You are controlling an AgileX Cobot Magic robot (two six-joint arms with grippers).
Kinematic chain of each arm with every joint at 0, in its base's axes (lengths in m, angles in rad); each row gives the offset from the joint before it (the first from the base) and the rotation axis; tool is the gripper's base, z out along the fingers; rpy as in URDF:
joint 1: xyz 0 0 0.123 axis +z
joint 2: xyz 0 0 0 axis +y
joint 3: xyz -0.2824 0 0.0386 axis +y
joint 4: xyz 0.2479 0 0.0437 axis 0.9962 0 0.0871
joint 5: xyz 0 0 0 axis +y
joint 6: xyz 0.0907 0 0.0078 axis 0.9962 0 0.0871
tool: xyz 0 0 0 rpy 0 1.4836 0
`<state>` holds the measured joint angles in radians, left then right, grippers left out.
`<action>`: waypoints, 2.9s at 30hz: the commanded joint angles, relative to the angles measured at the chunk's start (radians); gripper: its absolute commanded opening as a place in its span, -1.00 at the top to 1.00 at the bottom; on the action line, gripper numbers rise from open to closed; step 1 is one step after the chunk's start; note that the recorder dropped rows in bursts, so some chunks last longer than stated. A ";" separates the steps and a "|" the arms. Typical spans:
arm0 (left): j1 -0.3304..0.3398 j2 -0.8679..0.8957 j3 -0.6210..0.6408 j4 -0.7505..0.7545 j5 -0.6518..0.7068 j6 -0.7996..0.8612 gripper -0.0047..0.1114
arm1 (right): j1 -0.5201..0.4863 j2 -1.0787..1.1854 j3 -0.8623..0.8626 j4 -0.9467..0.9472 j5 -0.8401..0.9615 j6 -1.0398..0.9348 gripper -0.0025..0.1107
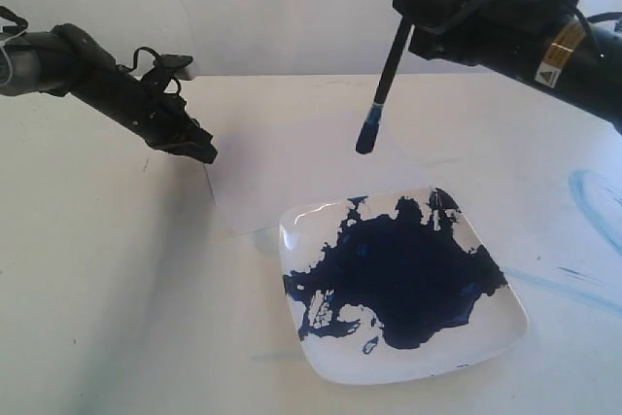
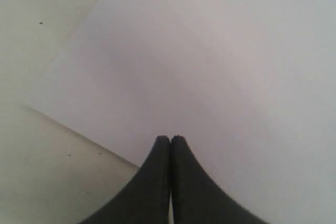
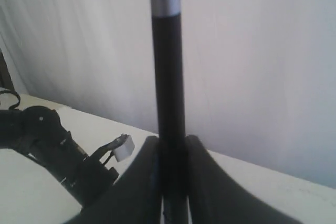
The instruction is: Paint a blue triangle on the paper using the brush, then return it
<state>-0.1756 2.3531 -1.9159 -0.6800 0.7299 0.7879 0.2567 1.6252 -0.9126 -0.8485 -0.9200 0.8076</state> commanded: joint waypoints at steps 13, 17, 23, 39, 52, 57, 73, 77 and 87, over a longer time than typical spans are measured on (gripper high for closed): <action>0.002 0.051 -0.005 -0.088 -0.023 0.061 0.92 | 0.072 0.569 -0.669 -0.058 -0.029 -0.047 0.96; 0.002 0.051 -0.005 -0.088 -0.021 0.061 0.92 | 0.091 0.628 -0.742 -0.125 -0.029 -0.047 0.96; 0.002 0.051 -0.005 -0.088 -0.021 0.061 0.92 | 0.097 0.650 -0.771 -0.137 -0.020 -0.072 0.96; 0.002 0.051 -0.005 -0.088 0.004 0.073 0.92 | 0.014 0.660 -0.872 -0.293 -0.105 0.300 0.96; 0.002 0.051 -0.005 -0.088 0.018 0.073 0.92 | -0.042 0.830 -1.146 -0.486 -0.268 0.543 0.96; 0.002 0.051 -0.005 -0.088 0.021 0.073 0.92 | -0.042 0.878 -1.243 -0.519 -0.271 0.585 0.96; 0.002 0.061 -0.005 -0.088 0.023 0.073 0.92 | -0.039 0.912 -1.290 -0.538 -0.278 0.515 0.96; 0.002 0.062 -0.005 -0.088 0.025 0.073 0.92 | -0.039 0.910 -1.290 -0.543 -0.282 0.619 0.96; 0.002 0.062 -0.005 -0.088 0.056 0.063 0.92 | -0.088 0.807 -1.283 -0.655 -0.266 0.748 0.96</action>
<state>-0.1756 2.4038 -1.9224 -0.7650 0.7480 0.8545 0.1863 2.4812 -2.1940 -1.4686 -1.1867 1.5179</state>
